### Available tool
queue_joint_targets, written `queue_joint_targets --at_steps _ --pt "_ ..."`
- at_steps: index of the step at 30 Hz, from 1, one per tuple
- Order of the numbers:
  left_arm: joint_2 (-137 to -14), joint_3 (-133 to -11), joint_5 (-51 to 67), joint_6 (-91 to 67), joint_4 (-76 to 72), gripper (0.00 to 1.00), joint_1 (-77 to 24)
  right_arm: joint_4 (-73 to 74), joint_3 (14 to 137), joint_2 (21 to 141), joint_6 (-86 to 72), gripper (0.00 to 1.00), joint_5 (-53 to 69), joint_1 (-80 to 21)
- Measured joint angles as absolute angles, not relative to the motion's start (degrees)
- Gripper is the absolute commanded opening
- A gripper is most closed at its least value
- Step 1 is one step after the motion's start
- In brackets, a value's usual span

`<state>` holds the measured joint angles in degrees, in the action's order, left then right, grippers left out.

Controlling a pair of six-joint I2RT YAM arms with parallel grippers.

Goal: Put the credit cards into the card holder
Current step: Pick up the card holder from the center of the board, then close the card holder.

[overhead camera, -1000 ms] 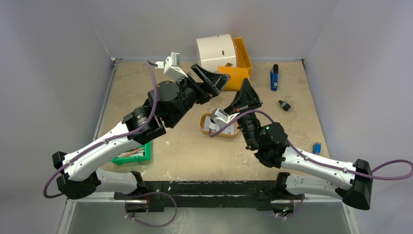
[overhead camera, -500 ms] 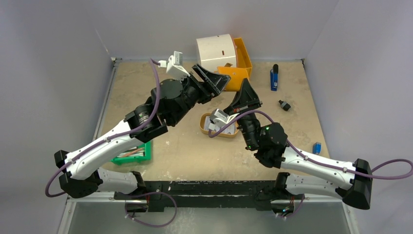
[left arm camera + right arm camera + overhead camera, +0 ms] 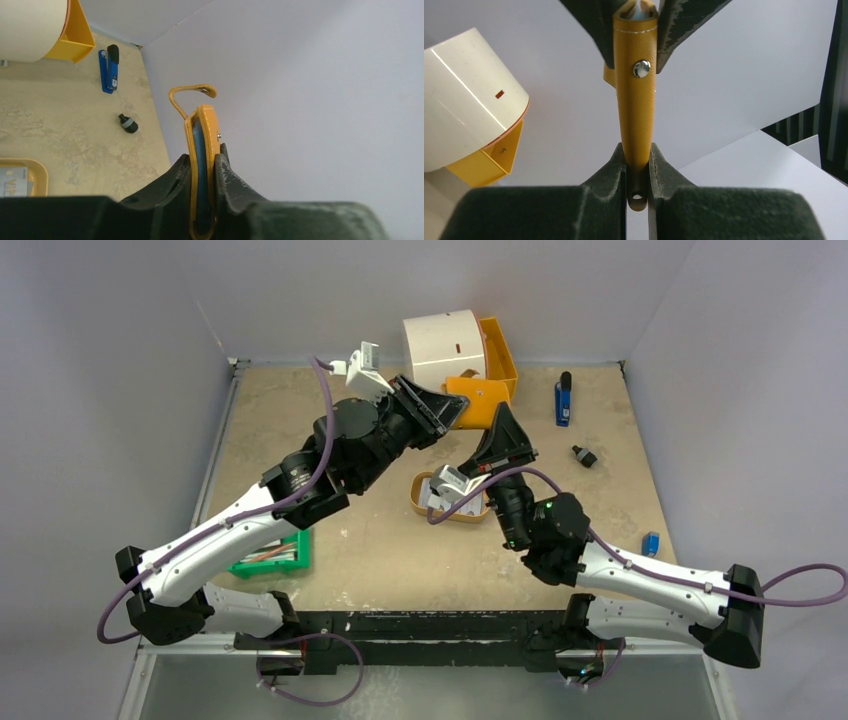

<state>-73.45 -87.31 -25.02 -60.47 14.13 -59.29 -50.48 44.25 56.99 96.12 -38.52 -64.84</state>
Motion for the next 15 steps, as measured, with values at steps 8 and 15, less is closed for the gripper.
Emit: queue_joint_targets --at_steps 8,15 --pt "-73.0 -86.5 -25.0 -60.3 14.0 0.0 -59.1 -43.2 46.3 56.9 90.5 0.93 -41.7 -66.0" --pt "-64.0 -82.2 -27.2 -52.3 18.2 0.0 -58.6 4.7 71.4 55.7 45.6 0.99 -32.3 -66.4"
